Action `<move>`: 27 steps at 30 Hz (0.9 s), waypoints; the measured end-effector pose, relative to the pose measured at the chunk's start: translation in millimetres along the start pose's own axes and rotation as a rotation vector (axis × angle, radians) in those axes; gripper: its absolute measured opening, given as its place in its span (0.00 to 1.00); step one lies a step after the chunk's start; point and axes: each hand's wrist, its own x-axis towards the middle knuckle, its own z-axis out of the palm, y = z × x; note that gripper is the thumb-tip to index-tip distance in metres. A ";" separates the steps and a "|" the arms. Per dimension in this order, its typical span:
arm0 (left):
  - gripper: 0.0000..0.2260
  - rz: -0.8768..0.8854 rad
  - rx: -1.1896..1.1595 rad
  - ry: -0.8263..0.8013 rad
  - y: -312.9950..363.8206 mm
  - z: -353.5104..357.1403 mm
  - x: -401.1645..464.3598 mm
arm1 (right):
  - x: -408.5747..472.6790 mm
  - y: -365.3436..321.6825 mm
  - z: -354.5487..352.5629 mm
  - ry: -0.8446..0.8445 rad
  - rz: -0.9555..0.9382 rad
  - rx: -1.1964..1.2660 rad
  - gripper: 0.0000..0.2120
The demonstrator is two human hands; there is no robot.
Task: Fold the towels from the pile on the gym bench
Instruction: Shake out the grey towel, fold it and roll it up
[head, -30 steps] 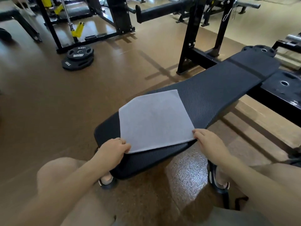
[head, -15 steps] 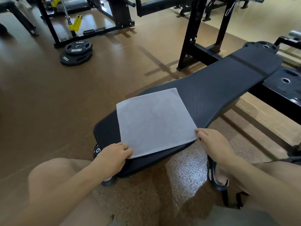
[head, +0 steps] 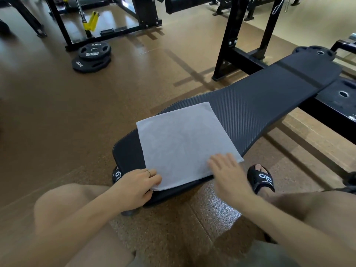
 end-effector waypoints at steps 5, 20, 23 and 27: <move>0.01 0.010 0.013 0.028 -6.1 -1.0 0.8 | 4.9 -105.8 9.1 -0.003 -0.223 0.311 0.22; 0.24 -0.123 0.003 0.059 -54.7 -26.1 25.2 | 42.3 -134.7 -6.0 0.098 0.222 0.600 0.05; 0.26 -0.184 0.095 0.060 -79.2 -28.7 45.7 | 43.7 -127.4 -14.0 0.078 0.279 0.660 0.01; 0.21 -0.246 0.175 0.120 -105.1 -35.6 74.3 | 44.7 -121.4 -26.1 0.116 0.368 0.765 0.08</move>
